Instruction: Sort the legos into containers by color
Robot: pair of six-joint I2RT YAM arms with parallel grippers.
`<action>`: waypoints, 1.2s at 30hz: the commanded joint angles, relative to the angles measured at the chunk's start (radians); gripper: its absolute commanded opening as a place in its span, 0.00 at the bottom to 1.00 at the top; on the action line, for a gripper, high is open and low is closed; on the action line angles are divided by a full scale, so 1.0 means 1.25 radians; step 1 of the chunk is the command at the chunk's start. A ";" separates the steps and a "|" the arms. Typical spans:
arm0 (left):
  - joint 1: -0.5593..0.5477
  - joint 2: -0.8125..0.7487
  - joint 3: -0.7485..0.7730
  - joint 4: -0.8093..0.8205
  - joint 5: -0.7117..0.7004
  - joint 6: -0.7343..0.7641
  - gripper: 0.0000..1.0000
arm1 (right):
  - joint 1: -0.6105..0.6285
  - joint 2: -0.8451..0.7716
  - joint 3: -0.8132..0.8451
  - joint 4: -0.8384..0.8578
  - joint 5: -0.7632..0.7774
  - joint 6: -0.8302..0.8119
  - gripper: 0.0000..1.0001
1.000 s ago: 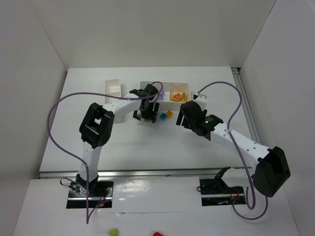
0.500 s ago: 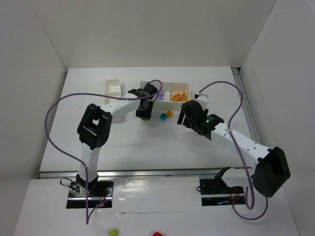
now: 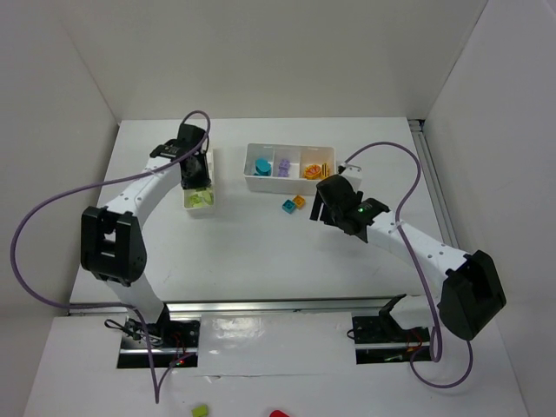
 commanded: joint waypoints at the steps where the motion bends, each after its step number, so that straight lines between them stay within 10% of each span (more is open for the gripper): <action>1: 0.018 0.053 -0.007 0.000 0.019 -0.002 0.34 | -0.004 -0.011 0.038 0.018 0.012 0.002 0.78; 5: 0.038 0.093 0.007 0.000 0.008 -0.010 0.43 | -0.004 -0.019 0.030 0.018 0.019 0.002 0.78; 9: 0.038 0.102 0.016 -0.007 -0.021 -0.026 1.00 | -0.004 -0.010 0.038 0.011 0.027 0.002 0.78; 21: -0.197 -0.044 -0.051 0.085 0.210 0.106 1.00 | 0.019 0.050 0.046 0.057 0.005 0.036 0.78; 36: -0.352 0.277 0.105 0.147 0.232 0.178 0.97 | -0.085 -0.120 -0.042 -0.029 0.011 0.084 0.78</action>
